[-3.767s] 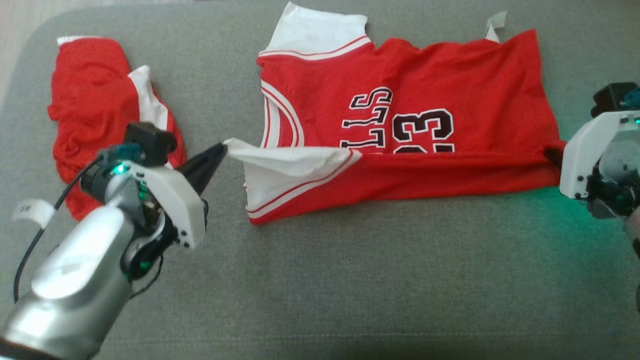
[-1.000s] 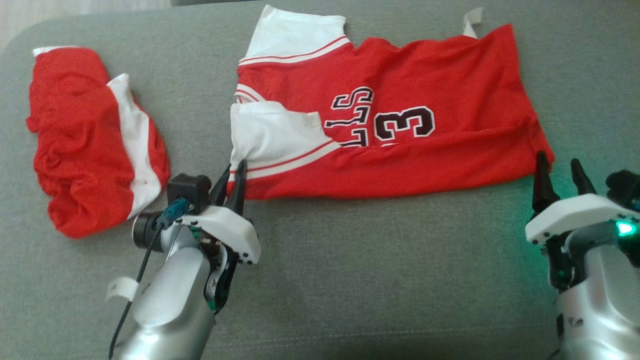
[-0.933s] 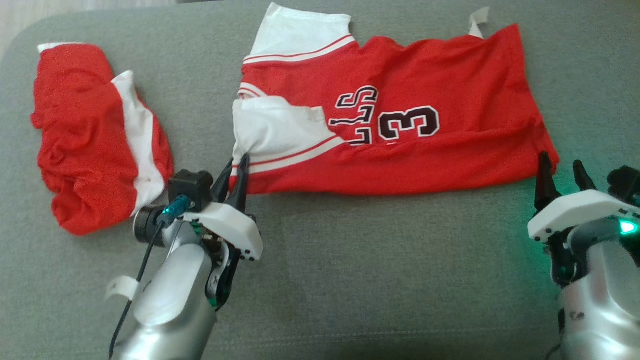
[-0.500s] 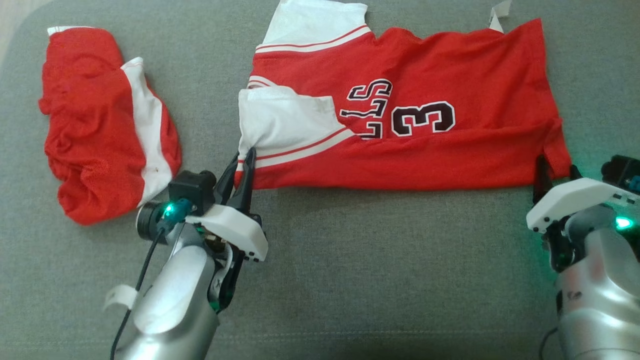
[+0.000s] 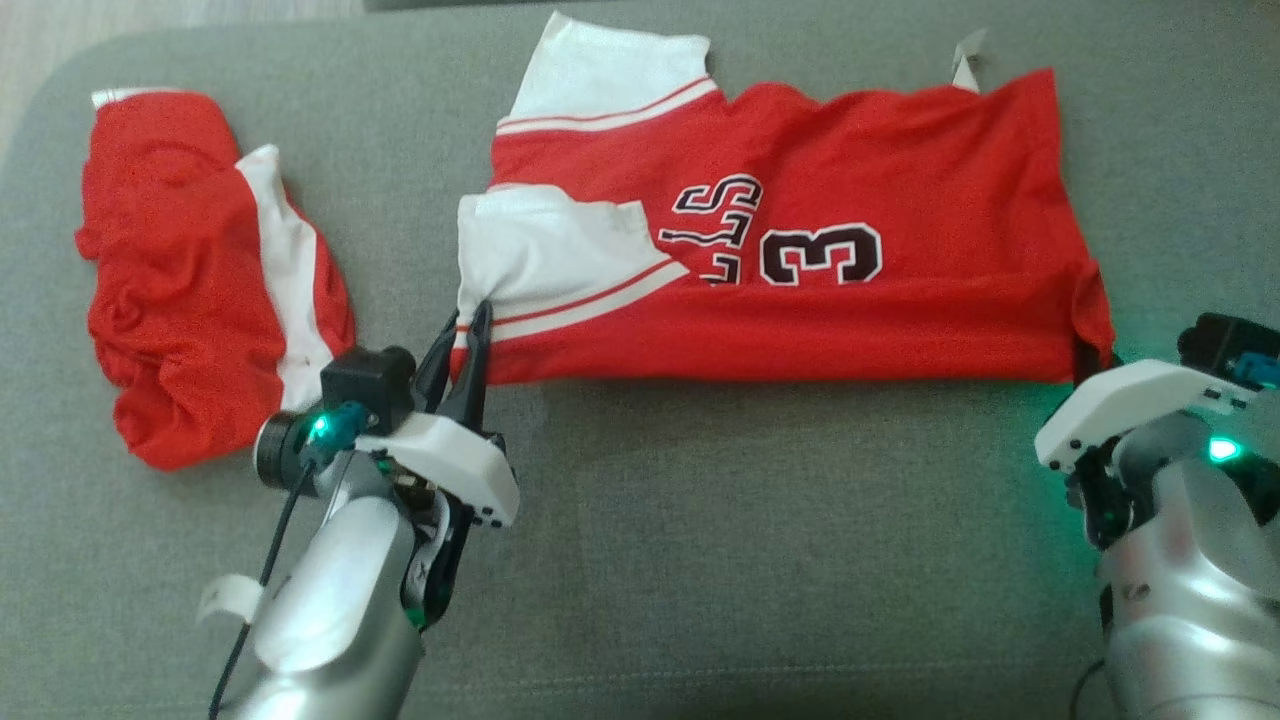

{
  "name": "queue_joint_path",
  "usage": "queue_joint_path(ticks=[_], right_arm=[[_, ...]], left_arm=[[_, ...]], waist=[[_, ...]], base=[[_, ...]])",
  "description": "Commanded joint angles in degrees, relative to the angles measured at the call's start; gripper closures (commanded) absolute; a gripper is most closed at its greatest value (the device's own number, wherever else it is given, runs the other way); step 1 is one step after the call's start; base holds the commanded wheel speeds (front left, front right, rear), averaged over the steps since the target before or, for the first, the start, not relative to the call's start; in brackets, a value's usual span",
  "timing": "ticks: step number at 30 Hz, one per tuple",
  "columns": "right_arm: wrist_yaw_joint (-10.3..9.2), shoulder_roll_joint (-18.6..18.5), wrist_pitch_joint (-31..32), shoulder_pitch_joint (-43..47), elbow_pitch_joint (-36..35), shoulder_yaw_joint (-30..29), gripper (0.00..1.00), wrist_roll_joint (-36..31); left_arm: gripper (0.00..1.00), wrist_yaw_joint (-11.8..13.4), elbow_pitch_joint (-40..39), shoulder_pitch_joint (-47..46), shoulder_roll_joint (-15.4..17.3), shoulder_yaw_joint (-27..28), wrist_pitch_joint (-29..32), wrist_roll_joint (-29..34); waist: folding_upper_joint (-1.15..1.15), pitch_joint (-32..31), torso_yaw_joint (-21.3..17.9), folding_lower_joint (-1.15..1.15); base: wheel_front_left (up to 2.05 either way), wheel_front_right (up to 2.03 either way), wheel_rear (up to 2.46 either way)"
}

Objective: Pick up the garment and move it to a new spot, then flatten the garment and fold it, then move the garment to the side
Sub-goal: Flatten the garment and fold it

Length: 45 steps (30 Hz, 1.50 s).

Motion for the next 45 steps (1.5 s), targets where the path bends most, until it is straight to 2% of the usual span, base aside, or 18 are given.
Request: queue_joint_path(ticks=[1, 10, 21, 22, 23, 24, 25, 28, 30, 35, 39, 45], right_arm=[[0.19, -0.35, -0.15, 0.07, -1.65, 1.41, 1.0, 0.41], [0.19, -1.12, 3.17, 7.67, -6.83, 4.16, 1.0, 3.32], [0.19, -0.03, 11.56, 19.28, -20.16, 4.41, 1.0, 3.91], [0.19, 0.06, 11.94, 19.83, -21.26, 4.08, 0.7, 3.62], [0.19, 0.13, 12.07, 20.29, -22.4, 3.88, 0.1, 3.12], [0.19, 0.19, 12.08, 20.55, -23.48, 3.49, 0.0, 2.88], [0.19, 0.25, 11.88, 20.62, -24.59, 3.3, 0.0, 2.78], [0.19, 0.33, 10.41, 20.4, -27.62, 3.31, 0.0, 2.7], [0.19, 0.34, 7.31, 19.79, -30.15, 4.42, 0.0, 2.97], [0.19, 0.36, 2.28, 17.86, -33.2, 6.86, 0.0, 2.1], [0.19, 0.36, -1.44, 14.35, -34.75, 9.36, 0.0, 1.93], [0.19, 0.36, -3.6, 9.43, -36.22, 11.99, 0.0, 1.99]], left_arm=[[1.0, 0.63, -1.24, -0.17, 1.56, 2.69, -0.71, 0.26], [1.0, 0.13, 0.64, 5.09, 2.26, 1.41, 0.55, -0.52], [1.0, 0.34, -1.33, 12.33, 2.81, -1.26, 6.01, -1.43], [1.0, 0.45, -1.25, 12.56, 2.8, -1.45, 6.48, -1.45], [0.96, 0.69, -1.08, 12.69, 2.83, -1.63, 6.95, -1.35], [0.53, 1.01, -0.96, 12.71, 2.93, -1.76, 7.26, -1.17], [0.0, 1.31, -0.96, 12.67, 3.01, -1.82, 7.34, -1.02], [0.0, 1.96, -1.2, 12.19, 3.31, -1.46, 6.96, -1.01], [0.0, 2.62, -2.35, 11.17, 3.64, -0.44, 5.33, -1.26], [0.0, 2.58, -6.26, 7.68, 3.98, 2.01, 1.64, -2.12], [0.0, 0.87, -9.45, 1.63, 5.02, 3.14, 0.85, -2.2], [0.0, -2.79, -9.42, -7.84, 7.03, 2.75, 5.49, -2.38]], waist=[[0.0, -1.38, -0.26, 0.0], [0.0, -7.27, -0.9, 0.0], [0.0, -10.09, -2.57, 0.0], [0.0, -10.1, -2.73, 0.0], [0.0, -10.07, -2.87, 0.0], [0.0, -10.0, -3.04, 0.0], [0.0, -9.92, -3.19, 0.0], [0.0, -9.55, -3.59, 0.0], [0.0, -8.79, -3.91, 0.0], [0.0, -6.7, -4.45, 0.0], [0.0, -3.34, -5.33, 0.0], [0.0, 1.57, -7.07, 0.0]], base=[[0.0, 0.0, 0.0], [0.0, 0.0, 0.0], [0.0, 0.0, 0.0], [0.0, 0.0, 0.0], [0.0, 0.0, 0.0], [0.0, 0.0, 0.0], [0.0, 0.0, 0.0], [0.0, 0.0, 0.0], [0.0, 0.0, 0.0], [0.0, 0.0, 0.0], [0.0, 0.0, 0.0], [0.0, 0.0, 0.0]])
